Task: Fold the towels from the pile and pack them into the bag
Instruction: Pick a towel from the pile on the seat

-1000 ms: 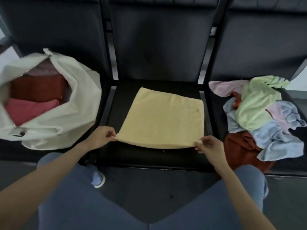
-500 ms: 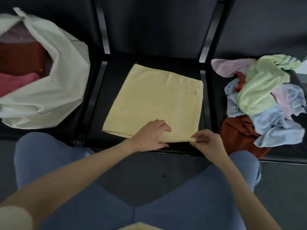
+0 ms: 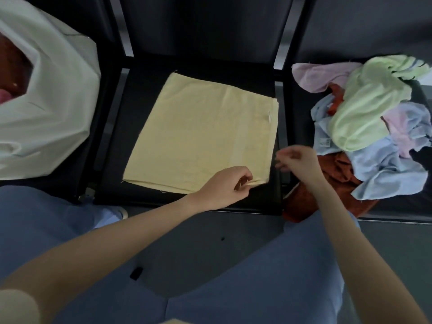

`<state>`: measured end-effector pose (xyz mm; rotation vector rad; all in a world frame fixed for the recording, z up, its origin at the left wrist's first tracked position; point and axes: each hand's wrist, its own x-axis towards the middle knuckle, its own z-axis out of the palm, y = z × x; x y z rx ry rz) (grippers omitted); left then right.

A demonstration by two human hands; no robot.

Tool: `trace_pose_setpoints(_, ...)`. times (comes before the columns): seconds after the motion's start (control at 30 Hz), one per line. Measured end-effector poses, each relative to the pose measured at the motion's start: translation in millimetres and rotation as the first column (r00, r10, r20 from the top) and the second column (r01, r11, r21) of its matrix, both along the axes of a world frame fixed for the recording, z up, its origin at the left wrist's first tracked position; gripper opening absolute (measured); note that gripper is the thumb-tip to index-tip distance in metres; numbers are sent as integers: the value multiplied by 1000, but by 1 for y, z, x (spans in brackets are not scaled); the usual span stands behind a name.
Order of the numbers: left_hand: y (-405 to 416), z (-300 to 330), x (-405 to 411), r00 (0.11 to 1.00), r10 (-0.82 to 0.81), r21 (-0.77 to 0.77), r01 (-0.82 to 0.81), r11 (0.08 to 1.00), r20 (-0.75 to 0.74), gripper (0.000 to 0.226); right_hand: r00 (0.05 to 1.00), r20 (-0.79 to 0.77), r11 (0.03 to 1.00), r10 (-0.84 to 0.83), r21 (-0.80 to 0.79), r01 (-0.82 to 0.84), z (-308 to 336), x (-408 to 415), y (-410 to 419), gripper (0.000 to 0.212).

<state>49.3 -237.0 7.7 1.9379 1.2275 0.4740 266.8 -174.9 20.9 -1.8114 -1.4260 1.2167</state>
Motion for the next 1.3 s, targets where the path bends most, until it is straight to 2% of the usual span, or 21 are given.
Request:
trace_pose_setpoints(0.07, 1, 3, 3, 1000, -12, 5, 12, 1000, -11, 15, 982, 150, 993, -114, 37, 110, -15, 1, 42, 8)
trace_pose_setpoints(0.13, 4, 6, 5, 1000, -10, -13, 10, 1000, 0, 15, 960, 231, 986, -160, 77, 146, -20, -7, 78, 18)
trace_pose_setpoints(0.23, 10, 12, 5, 999, 29, -83, -26, 996, 31, 15, 945, 252, 978, -209, 80, 195, -23, -26, 119, 32)
trace_pose_setpoints(0.3, 13, 16, 2, 998, 37, -139, -29, 990, 50, 13, 935, 250, 968, -251, 69, 242, -28, -35, 136, 25)
trace_pose_setpoints(0.4, 16, 20, -2, 1000, 21, -245, -16, 969, 20, 8, 920, 250, 950, -303, 3, 312, -44, -37, 147, 55)
trace_pose_setpoints(0.43, 17, 21, -3, 1000, 14, -289, -14, 957, -3, 5, 914, 237, 942, -328, 8, 336, -43, -37, 146, 53)
trace_pose_setpoints(0.5, 20, 24, -5, 999, 36, -422, -35, 906, -7, 3, 910, 210, 933, -358, 44, 357, -43, -37, 149, 29)
trace_pose_setpoints(0.53, 22, 26, -5, 997, 77, -515, -51, 855, 28, 7, 907, 225, 935, -355, 58, 351, -40, -37, 150, 23)
trace_pose_setpoints(0.6, 24, 32, -6, 976, 181, -665, -58, 744, 118, 17, 913, 248, 945, -325, 53, 322, -34, -37, 150, 28)
trace_pose_setpoints(0.63, 25, 36, -8, 968, 204, -692, -48, 720, 145, 22, 916, 235, 945, -324, 41, 323, -30, -37, 152, 24)
trace_pose_setpoints(0.67, 25, 38, -11, 963, 212, -705, -35, 708, 165, 25, 920, 207, 943, -332, 37, 331, -27, -37, 153, 22)
trace_pose_setpoints(0.8, 21, 48, -38, 949, 229, -714, -4, 700, 219, 19, 917, -36, 914, -396, 74, 398, -7, -50, 161, 36)
trace_pose_setpoints(0.93, 14, 57, -82, 892, 342, -716, -30, 697, 295, 15, 900, -156, 903, -407, 81, 422, 16, -91, 173, 35)
trace_pose_setpoints(1.03, 10, 62, -114, 863, 393, -694, -73, 716, 316, 21, 871, -260, 889, -417, 84, 451, 25, -135, 184, 40)
trace_pose_setpoints(1.13, 6, 62, -145, 859, 402, -673, -95, 733, 317, 29, 871, -244, 867, -426, 164, 470, 25, -182, 194, 34)
trace_pose_setpoints(1.3, 2, 56, -192, 813, 466, -688, -115, 717, 350, 38, 926, -133, 878, -354, 294, 378, 19, -265, 206, 17)
